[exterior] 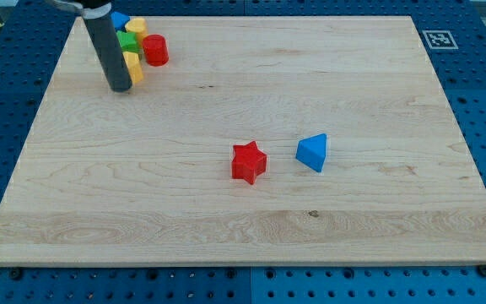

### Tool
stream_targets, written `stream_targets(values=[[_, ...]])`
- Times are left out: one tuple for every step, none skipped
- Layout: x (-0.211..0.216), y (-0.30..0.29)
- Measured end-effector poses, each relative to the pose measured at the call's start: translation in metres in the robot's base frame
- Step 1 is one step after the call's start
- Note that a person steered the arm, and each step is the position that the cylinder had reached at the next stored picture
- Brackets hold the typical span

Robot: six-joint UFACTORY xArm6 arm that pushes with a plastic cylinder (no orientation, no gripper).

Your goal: Place the red star at the bottom of the yellow hexagon

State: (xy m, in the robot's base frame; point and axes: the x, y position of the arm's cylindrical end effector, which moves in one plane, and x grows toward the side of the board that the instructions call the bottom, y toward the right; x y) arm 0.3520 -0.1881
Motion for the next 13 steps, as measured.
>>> stream_targets(values=[[-0.013, 0.000], [0.023, 0.000], [0.108, 0.013], [0.177, 0.065], [0.203, 0.148], [0.204, 0.224], [0.201, 0.235], [0.175, 0.226], [0.149, 0.189], [0.130, 0.149], [0.128, 0.109], [0.126, 0.077], [0.108, 0.056]])
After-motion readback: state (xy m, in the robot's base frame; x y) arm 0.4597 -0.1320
